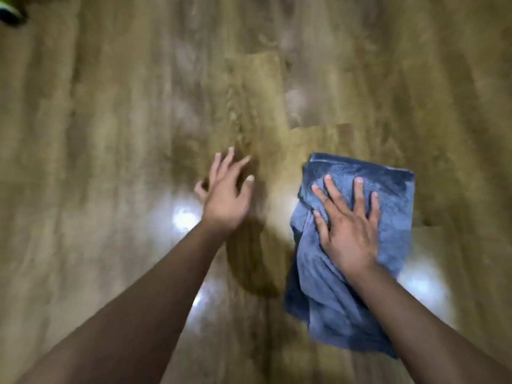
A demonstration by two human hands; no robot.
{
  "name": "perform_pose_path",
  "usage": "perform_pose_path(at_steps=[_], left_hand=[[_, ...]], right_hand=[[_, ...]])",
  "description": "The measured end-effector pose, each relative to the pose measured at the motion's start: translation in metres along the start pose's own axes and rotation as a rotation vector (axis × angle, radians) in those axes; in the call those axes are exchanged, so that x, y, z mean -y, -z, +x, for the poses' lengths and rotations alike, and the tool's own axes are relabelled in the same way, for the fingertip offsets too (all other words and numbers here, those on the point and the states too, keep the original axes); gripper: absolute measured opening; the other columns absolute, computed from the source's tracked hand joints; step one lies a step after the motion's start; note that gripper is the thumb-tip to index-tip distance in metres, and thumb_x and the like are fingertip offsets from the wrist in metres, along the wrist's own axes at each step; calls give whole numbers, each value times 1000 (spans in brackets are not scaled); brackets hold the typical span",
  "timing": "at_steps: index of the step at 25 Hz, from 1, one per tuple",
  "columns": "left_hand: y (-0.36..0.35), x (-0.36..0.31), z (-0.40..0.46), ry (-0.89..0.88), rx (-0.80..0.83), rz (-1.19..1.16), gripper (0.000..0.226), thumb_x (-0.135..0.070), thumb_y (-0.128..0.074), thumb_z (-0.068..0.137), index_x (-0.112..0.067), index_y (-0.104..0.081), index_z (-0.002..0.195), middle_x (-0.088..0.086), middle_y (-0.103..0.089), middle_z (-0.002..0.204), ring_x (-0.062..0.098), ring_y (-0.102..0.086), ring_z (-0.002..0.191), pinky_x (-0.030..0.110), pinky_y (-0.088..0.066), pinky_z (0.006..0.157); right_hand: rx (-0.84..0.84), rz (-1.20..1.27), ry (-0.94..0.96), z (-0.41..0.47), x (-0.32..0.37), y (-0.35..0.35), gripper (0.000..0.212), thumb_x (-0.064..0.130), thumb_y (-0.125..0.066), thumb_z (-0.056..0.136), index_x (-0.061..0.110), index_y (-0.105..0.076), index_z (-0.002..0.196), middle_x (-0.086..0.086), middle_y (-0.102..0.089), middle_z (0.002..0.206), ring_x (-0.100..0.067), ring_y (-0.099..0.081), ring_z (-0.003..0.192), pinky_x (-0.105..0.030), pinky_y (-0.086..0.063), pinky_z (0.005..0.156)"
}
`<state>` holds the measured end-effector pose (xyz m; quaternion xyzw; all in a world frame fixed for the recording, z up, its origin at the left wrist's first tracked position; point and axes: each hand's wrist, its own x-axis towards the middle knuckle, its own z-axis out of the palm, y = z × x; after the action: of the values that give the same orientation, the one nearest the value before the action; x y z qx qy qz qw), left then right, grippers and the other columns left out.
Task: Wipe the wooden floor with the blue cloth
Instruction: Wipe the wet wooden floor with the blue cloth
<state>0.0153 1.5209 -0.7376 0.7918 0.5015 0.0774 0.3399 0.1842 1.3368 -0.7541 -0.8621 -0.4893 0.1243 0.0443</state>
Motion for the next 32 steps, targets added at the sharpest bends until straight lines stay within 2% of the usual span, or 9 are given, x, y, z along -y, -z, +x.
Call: perform_pose_path(at_steps=[1,3,5,7,10,15,20,26,32], left_hand=[[31,50,-30,100,-70,72,47,-44,-51,101,-42,-44,148,-12,-17,168,9,-2,155,57,-5,116],[97,143,-76,427,-143,168,63,-56,-51,98,-47,-27,155,-8,2,170,17,10,156,70,-1,116],[157,213,-109,765,-127,226,82,-80,-47,85,-58,-8,154,-11,20,167,20,19,154,77,4,111],[200,265,-132,917,-17,223,99,-98,-38,68,-64,6,149,-13,29,164,23,23,153,80,5,107],[218,311,-146,864,91,204,105,-106,-30,57,-68,21,140,-12,38,160,26,31,150,81,7,104],[215,325,-138,817,96,83,73,-77,-30,90,-68,25,137,-12,45,155,26,44,142,82,15,100],[222,318,-136,814,189,44,70,-69,-25,98,-62,30,141,-10,56,146,28,56,132,80,24,95],[220,318,-142,797,146,2,73,-71,-29,97,-64,28,141,-13,57,144,23,61,126,66,40,82],[215,319,-143,778,91,49,73,-71,-28,96,-63,27,142,-11,52,150,25,57,131,65,41,80]], right_hand=[[-4,4,44,-9,26,-6,56,50,-25,100,36,-33,154,15,-17,164,-37,-5,152,-61,-6,119],[-1,-5,165,-22,88,-22,55,49,-31,100,35,-36,153,13,-20,163,-39,-8,151,-63,-8,118],[28,-9,291,-31,159,-38,55,48,-33,99,35,-37,152,13,-22,163,-41,-10,151,-64,-9,117],[52,-12,386,-37,231,-56,55,47,-33,100,35,-35,153,12,-21,163,-41,-9,151,-65,-8,117],[44,-35,472,-39,329,-80,55,47,-26,101,35,-29,154,12,-17,165,-42,-6,151,-66,-7,116],[20,-100,561,-19,412,-101,58,47,-33,100,35,-25,156,11,-13,166,-41,-3,152,-66,-7,116],[-55,-83,587,-19,405,-101,56,44,-42,98,32,-36,153,8,-23,164,-41,-12,151,-66,-13,115],[-22,-60,591,-20,406,-101,57,45,-39,97,33,-33,153,7,-24,164,-40,-11,151,-63,-11,117],[24,-32,598,-20,407,-98,55,44,-37,100,34,-32,154,9,-21,164,-38,-6,152,-63,-9,117]])
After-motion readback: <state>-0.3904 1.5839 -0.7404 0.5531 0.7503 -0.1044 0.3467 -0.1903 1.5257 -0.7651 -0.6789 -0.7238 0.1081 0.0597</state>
